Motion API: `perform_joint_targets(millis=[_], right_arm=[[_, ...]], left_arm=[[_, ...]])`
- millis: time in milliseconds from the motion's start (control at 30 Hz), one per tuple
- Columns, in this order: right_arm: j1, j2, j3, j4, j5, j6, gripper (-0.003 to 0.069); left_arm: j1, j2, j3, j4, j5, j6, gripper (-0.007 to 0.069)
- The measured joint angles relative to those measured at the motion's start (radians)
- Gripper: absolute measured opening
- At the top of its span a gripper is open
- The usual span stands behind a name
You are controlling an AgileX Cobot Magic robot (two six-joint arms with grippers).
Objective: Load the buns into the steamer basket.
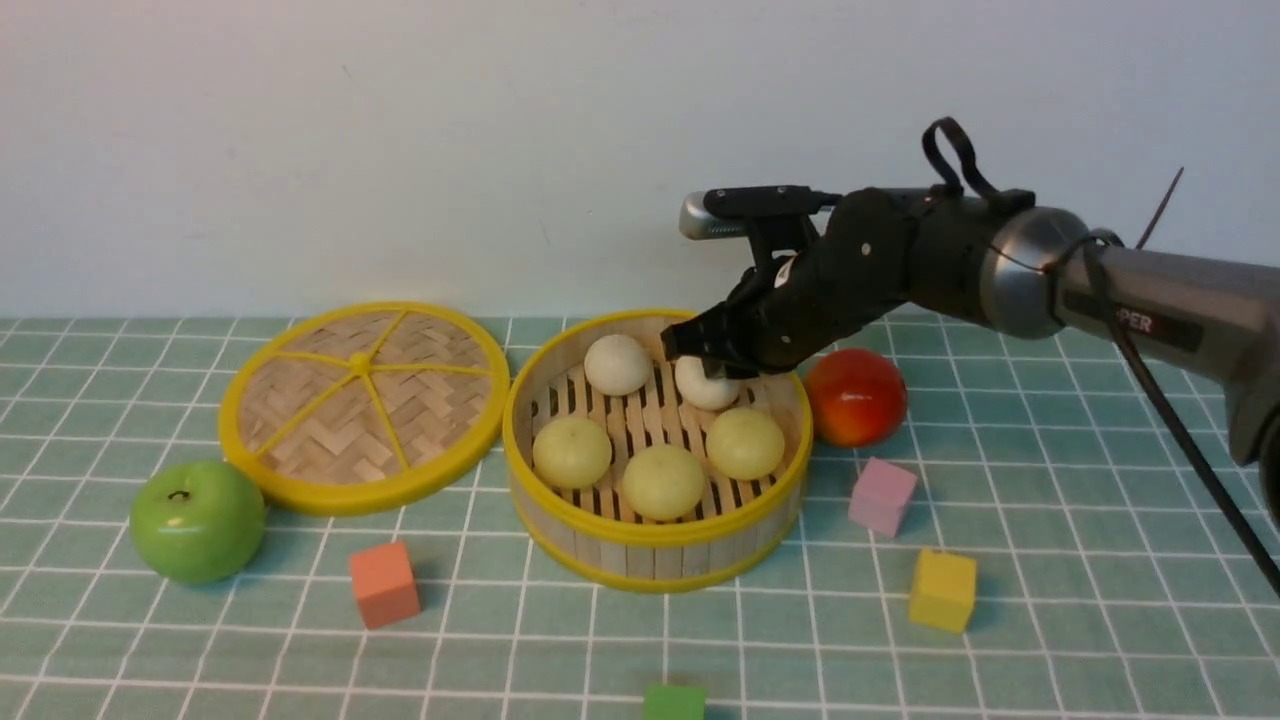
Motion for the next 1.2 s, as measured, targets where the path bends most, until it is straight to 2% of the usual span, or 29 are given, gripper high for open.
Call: perform_joint_targets(millis=[67, 200, 300, 367, 500, 533, 567, 600, 633, 667, 733, 767, 833, 900, 1033, 1200], right_arm=[[0.0, 0.001, -0.001, 0.0, 0.0, -0.001, 0.0108], [-0.001, -0.007, -0.001, 0.003, 0.024, -0.001, 0.0273], [-0.003, -0.044, -0.001, -0.007, 0.104, -0.002, 0.0399], [-0.003, -0.08, -0.001, -0.027, 0.164, -0.004, 0.0455], [-0.003, -0.214, -0.001, -0.108, 0.321, -0.008, 0.0491], [-0.003, -0.281, -0.001, -0.133, 0.397, -0.008, 0.0477], [-0.003, -0.281, -0.001, -0.135, 0.397, -0.008, 0.0474], [-0.003, -0.349, 0.0, -0.143, 0.475, -0.008, 0.0433], [-0.003, -0.357, 0.0, -0.143, 0.475, -0.008, 0.0433], [-0.003, -0.426, 0.011, -0.143, 0.548, -0.001, 0.0358], [-0.001, -0.52, 0.052, -0.143, 0.59, 0.028, 0.0259], [0.0, -0.53, 0.058, -0.143, 0.593, 0.032, 0.0246], [0.015, -0.677, 0.173, -0.153, 0.6, 0.088, 0.006], [0.023, -0.778, 0.274, -0.162, 0.58, 0.125, -0.0002], [0.027, -0.976, 0.51, -0.174, 0.511, 0.151, -0.0014], [0.027, -1.241, 0.818, -0.216, 0.347, 0.158, -0.0014]], left_arm=[[0.0, 0.0, 0.0, 0.0, 0.0, 0.0, 0.0165], [0.0, 0.0, 0.0, 0.0, 0.0, 0.0, 0.0166], [0.0, 0.0, 0.0, 0.0, 0.0, 0.0, 0.017], [0.0, 0.0, 0.0, 0.0, 0.0, 0.0, 0.0174], [0.0, 0.0, 0.0, 0.0, 0.0, 0.001, 0.0177], [0.0, 0.0, 0.0, 0.0, 0.0, 0.001, 0.0179], [0.0, 0.0, 0.0, 0.0, 0.0, 0.001, 0.0179], [0.0, 0.0, 0.0, 0.0, 0.0, 0.001, 0.0181], [0.0, 0.0, 0.0, 0.0, 0.0, 0.001, 0.0182], [0.0, 0.0, 0.0, 0.0, 0.0, 0.001, 0.0183], [0.0, 0.0, 0.0, 0.0, 0.0, 0.001, 0.0183], [0.0, 0.0, 0.0, 0.0, 0.0, 0.001, 0.0183], [0.0, 0.0, 0.0, 0.0, 0.0, 0.001, 0.0186], [0.0, 0.0, 0.0, 0.0, 0.0, 0.001, 0.019], [0.0, 0.0, 0.0, 0.0, 0.0, 0.001, 0.0197], [0.0, 0.0, 0.0, 0.0, 0.0, 0.001, 0.0201]])
